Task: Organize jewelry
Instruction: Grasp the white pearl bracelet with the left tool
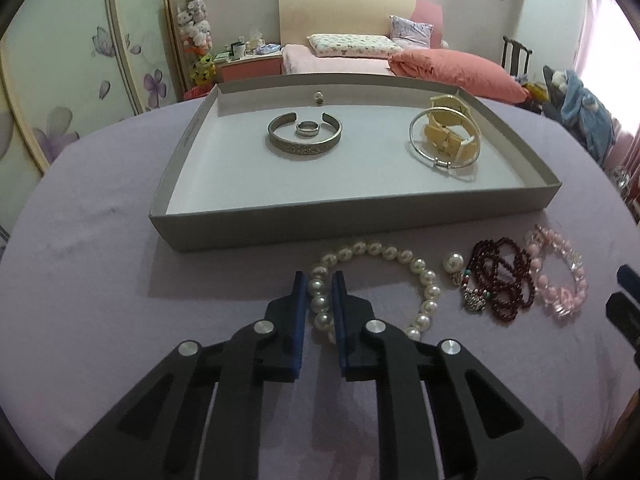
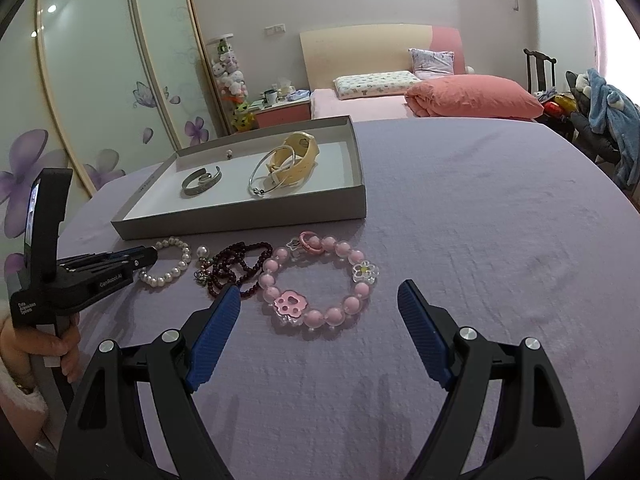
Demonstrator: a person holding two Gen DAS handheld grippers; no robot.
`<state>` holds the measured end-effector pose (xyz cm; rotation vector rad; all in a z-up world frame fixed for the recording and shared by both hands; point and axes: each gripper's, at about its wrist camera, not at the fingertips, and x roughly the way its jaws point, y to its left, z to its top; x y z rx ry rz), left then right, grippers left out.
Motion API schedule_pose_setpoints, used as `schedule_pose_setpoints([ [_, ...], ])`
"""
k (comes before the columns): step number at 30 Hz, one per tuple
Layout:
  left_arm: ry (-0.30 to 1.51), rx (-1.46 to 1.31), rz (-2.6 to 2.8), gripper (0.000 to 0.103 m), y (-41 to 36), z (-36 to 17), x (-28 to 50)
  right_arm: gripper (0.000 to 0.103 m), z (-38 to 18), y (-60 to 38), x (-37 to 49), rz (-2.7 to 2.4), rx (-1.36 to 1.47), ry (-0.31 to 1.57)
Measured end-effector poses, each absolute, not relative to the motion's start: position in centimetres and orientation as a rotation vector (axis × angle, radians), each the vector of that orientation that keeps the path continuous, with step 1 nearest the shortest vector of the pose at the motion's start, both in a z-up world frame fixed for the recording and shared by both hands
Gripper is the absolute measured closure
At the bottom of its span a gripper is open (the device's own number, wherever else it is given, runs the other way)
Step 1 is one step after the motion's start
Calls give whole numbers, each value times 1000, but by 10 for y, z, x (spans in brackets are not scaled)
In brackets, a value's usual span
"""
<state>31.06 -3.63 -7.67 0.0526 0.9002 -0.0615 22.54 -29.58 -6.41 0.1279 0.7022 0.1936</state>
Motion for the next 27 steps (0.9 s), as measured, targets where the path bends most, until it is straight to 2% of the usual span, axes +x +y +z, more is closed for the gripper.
schedule_pose_setpoints([
  [6,895,149,-42,89,-49,-77,312,22,-63,-296,224,195,134,701],
  [9,896,145,-63,92,-48,-77,312,22,-63,-296,224,198,138,700],
  [17,881,-73,-127,93,-6,-71,300,22,-62,-295,224,197,133,704],
  [23,760,-247,-231,93,35,-51,265,23,-65,-292,232,185,111,730],
  [27,688,-289,-278,93,50,-44,247,39,-71,-294,242,169,113,768],
])
